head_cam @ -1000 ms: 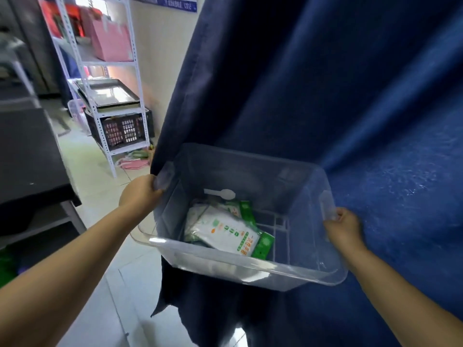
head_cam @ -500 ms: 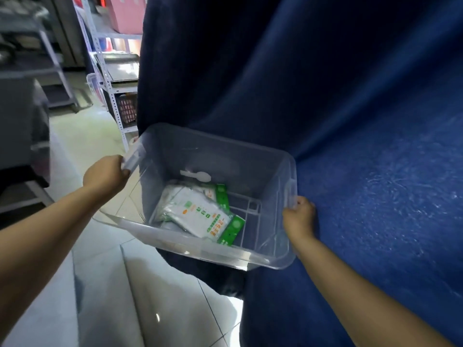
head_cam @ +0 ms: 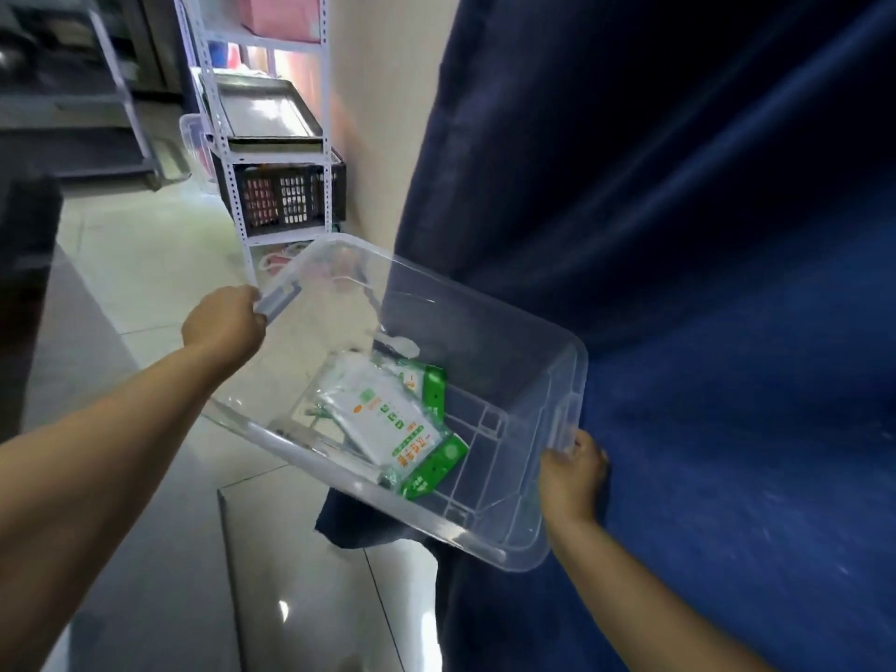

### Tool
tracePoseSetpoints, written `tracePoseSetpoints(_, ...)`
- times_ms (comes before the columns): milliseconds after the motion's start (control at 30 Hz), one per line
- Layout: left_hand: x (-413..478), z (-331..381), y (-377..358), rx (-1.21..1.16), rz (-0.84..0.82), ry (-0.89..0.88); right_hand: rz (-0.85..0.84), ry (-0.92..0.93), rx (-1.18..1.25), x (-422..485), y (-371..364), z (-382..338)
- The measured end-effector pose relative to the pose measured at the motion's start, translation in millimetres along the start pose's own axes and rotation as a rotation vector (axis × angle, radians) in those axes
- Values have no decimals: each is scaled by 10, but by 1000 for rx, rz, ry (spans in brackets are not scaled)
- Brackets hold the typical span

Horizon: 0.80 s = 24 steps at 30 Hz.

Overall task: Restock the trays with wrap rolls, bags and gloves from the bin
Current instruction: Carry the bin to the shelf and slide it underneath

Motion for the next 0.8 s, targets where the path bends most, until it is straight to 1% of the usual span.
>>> tracePoseSetpoints(100,317,-31,-82,12,0,19,14,-25,-6,109,-280,-95)
tracePoseSetpoints(300,897,-116,-257,22,-10,25,-15,-98,-22,368,-793,-230)
tracePoseSetpoints(433,1302,-195,-423,31,-27,35,-20,-111,-28,609,-1198,-304)
tracePoseSetpoints(600,1855,-348,-630,44,-41,60,-129,-122,-15,1044,-1844,-465)
tracePoseSetpoints(800,2468,-671,-782,59,-27,139,-233,-27,-65,1579,-2719,-818)
Point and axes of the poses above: each hand's wrist, its own x-axis towards the middle knuckle, its own y-axis out of the back of the hand, z = x × y, the point moved 5 cm from there along x, towards the middle knuckle, and after that the axes turned 2 degrees about z, right-handed, at the moved point
